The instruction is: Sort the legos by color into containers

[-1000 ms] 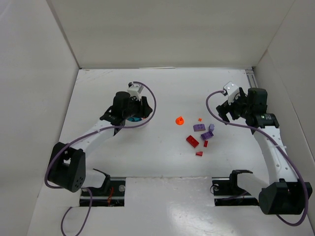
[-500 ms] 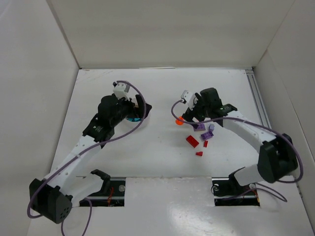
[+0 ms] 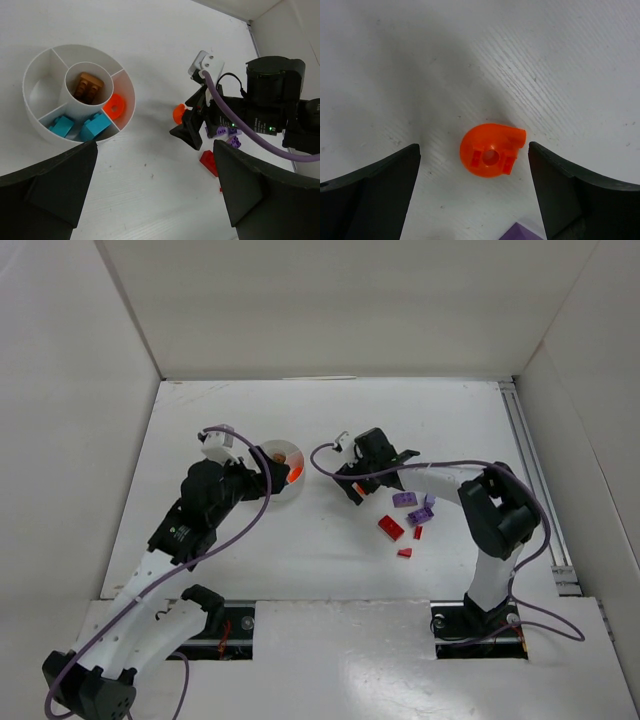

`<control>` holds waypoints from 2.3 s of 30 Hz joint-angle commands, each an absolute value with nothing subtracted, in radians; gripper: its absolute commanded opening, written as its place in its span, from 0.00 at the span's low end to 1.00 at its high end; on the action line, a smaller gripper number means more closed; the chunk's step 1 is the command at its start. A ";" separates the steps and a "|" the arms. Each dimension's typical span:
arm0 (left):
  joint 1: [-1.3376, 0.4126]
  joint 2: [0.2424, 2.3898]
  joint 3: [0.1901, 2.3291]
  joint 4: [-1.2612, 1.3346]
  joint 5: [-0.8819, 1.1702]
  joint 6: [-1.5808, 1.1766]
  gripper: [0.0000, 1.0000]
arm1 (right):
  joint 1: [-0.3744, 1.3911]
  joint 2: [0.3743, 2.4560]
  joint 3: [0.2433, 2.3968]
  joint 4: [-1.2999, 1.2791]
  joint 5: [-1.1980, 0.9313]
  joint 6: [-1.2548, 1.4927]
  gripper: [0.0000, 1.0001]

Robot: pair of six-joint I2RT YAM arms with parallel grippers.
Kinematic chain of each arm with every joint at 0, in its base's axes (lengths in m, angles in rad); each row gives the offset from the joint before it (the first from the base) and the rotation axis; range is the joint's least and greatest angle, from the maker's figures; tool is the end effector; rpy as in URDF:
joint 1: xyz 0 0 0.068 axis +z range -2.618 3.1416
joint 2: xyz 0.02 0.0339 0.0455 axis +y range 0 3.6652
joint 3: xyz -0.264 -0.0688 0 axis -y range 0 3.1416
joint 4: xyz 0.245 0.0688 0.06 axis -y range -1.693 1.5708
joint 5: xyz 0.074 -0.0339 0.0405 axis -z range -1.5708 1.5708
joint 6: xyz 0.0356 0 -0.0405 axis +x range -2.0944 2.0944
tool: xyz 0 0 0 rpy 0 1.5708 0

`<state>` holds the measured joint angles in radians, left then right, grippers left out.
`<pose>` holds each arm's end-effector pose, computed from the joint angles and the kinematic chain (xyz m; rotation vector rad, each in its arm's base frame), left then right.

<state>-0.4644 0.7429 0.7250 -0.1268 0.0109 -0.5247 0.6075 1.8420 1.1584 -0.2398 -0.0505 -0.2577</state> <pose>0.1608 -0.0810 0.3319 -0.0451 1.7720 -0.7361 0.3148 0.2210 0.1722 -1.0693 2.2650 0.2085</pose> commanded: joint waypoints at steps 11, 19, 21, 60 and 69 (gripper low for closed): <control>-0.477 0.756 0.709 -0.092 0.006 -0.549 1.00 | 0.584 1.882 1.163 -0.167 0.025 -0.166 0.82; -0.477 0.756 0.709 -0.092 -0.023 -0.558 1.00 | 0.575 1.859 1.154 -0.167 0.034 -0.166 0.55; -0.477 0.756 0.719 -0.104 -0.032 -0.558 1.00 | 0.575 1.850 1.154 -0.167 0.017 -0.166 0.54; -0.477 0.614 0.712 -0.193 -0.187 -0.653 1.00 | 0.703 1.861 1.351 0.305 -0.810 -0.578 0.38; -0.477 0.586 0.712 -0.202 -0.207 -0.653 1.00 | 0.703 1.933 1.362 0.443 -0.833 -0.541 0.39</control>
<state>-0.4717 0.6083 0.7124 -0.2176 -0.1860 -0.6468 0.7013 1.9266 1.3144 0.3264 -0.7860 -0.5529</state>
